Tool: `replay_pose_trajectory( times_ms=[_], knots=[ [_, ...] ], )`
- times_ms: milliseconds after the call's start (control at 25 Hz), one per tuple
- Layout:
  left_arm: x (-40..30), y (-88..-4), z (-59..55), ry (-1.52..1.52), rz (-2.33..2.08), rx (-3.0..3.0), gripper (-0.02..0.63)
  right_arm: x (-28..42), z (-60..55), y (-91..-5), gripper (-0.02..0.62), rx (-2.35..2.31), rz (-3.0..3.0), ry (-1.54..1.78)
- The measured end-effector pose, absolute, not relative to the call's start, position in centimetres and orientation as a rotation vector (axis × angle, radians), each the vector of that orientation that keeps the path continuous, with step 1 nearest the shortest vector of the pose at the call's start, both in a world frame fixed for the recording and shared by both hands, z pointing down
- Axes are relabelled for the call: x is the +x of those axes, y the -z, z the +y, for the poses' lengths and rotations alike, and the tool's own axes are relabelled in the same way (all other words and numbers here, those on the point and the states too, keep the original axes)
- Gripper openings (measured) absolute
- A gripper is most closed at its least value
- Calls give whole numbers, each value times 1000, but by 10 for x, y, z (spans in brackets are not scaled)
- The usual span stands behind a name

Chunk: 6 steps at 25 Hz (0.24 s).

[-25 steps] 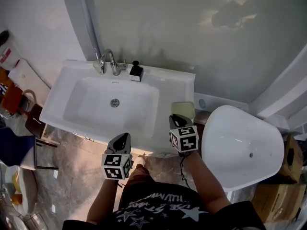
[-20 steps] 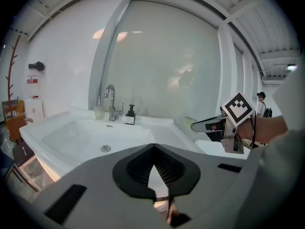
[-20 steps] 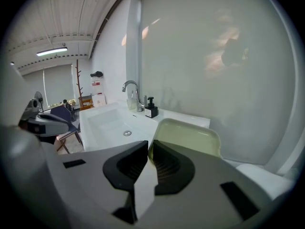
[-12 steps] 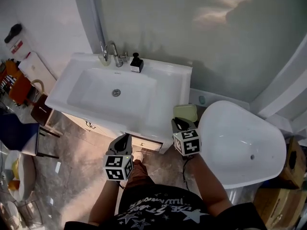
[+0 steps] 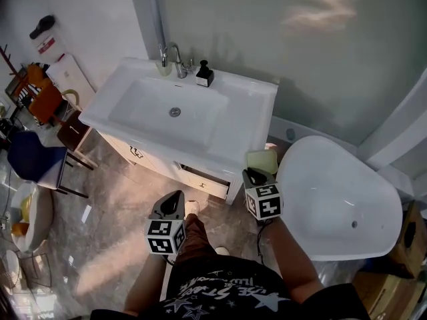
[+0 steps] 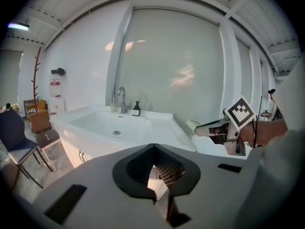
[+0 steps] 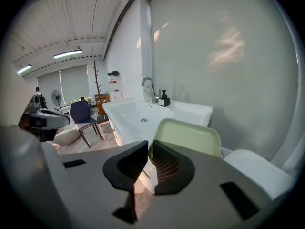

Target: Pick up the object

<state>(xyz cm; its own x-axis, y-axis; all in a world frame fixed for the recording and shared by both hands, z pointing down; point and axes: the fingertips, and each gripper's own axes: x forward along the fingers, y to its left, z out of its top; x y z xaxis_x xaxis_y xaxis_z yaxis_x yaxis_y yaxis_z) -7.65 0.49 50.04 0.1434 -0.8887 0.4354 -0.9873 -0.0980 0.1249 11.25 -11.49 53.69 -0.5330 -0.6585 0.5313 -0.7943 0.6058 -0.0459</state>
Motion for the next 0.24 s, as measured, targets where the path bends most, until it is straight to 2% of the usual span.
replay_pose_trajectory(
  times_ms=[240],
  knots=[
    [-73,-499,25,-332,-1851,2028,15,117,-93,-542,43,1116,-2382,-392]
  ],
)
